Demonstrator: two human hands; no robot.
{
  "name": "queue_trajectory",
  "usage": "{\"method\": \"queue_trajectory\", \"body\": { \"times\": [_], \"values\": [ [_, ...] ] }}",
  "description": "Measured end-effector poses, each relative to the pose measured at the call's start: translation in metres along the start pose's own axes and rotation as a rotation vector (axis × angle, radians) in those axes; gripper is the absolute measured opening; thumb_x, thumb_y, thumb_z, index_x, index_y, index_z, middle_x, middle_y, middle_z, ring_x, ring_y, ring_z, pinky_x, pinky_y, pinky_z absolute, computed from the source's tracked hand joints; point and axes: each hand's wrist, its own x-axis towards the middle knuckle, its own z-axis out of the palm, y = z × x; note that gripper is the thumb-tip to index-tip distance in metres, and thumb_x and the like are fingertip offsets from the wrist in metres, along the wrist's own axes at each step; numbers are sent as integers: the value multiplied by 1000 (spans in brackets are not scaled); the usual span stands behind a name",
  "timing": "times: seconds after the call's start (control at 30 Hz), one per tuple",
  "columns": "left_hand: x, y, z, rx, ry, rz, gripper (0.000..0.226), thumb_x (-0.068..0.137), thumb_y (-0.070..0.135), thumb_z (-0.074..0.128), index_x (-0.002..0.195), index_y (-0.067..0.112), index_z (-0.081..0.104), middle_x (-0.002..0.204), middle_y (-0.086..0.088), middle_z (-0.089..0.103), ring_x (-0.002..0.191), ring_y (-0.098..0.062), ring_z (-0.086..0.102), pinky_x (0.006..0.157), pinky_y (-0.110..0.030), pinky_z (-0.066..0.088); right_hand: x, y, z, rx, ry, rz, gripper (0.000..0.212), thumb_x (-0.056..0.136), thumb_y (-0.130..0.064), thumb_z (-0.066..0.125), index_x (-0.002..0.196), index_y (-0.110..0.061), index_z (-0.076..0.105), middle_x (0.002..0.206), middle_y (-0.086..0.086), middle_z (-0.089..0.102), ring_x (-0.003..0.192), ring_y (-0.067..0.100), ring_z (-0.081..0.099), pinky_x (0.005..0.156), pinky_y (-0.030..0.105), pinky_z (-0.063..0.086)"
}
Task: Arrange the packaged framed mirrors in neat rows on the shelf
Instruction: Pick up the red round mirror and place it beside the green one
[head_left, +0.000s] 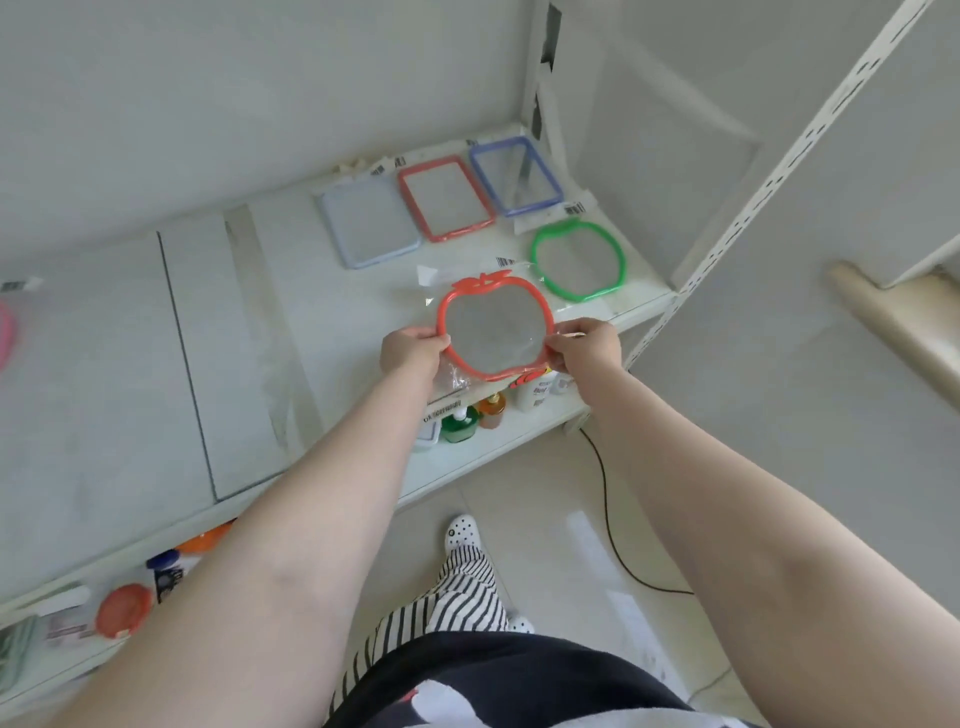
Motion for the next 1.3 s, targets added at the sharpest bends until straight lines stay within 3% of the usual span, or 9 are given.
{"method": "queue_trajectory", "body": {
  "times": [0.27,0.43,0.67,0.83,0.9,0.97,1.07,1.2,1.3],
  "values": [
    [63,39,22,-19,9,-4,22,76,-5,71,98,-1,69,80,-12,67,63,-21,63,92,-42,56,67,-50,29,-43,-1,-23,14,81,-2,64,84,-15,60,58,5,61,56,25,61,78,44,59],
    [87,34,33,34,22,-35,22,74,-6,73,67,12,61,82,-17,70,61,-20,63,90,-45,56,96,-54,33,-140,-32,-12,21,80,-2,64,67,-18,58,70,13,68,67,29,69,78,47,60],
    [85,27,45,57,45,-103,27,75,-5,73,66,13,55,67,-7,61,28,-3,56,76,-35,58,109,-48,30,-356,-45,-33,25,78,-2,60,64,-17,46,67,14,69,73,35,73,74,42,60],
    [79,25,49,48,96,-88,28,77,-4,72,66,13,53,66,-6,60,33,-6,58,66,-26,56,112,-41,28,-409,-65,-52,21,79,-10,65,67,-17,48,78,13,72,77,35,71,74,45,60],
    [76,25,50,58,111,-79,27,77,-3,72,66,14,54,70,-9,63,31,-4,57,66,-28,57,110,-42,26,-495,-64,-80,13,79,-17,65,74,-17,53,84,9,70,80,33,69,72,36,56],
    [74,24,50,104,132,-62,25,77,3,74,66,16,56,80,-12,68,45,-12,66,78,-35,60,107,-43,24,-610,-38,-121,8,83,-25,63,84,-18,60,88,5,67,83,31,64,71,31,48],
    [65,28,48,382,189,-9,13,79,22,73,87,14,67,102,-11,72,92,-29,71,88,-34,55,106,-43,21,-711,41,-206,19,89,-33,57,97,-19,67,108,6,60,94,31,60,78,33,46],
    [51,35,54,689,314,238,55,77,35,73,123,15,53,130,-10,49,121,-29,50,96,-36,44,112,-41,13,-743,170,-312,30,88,-34,58,114,-20,64,122,7,52,116,31,45,87,37,42],
    [45,36,71,969,143,494,85,73,44,74,145,19,35,154,-10,27,144,-30,25,116,-38,25,121,-35,9,-770,103,-330,48,87,-43,58,132,-26,52,142,10,40,133,33,31,108,42,30]
  ]
}}
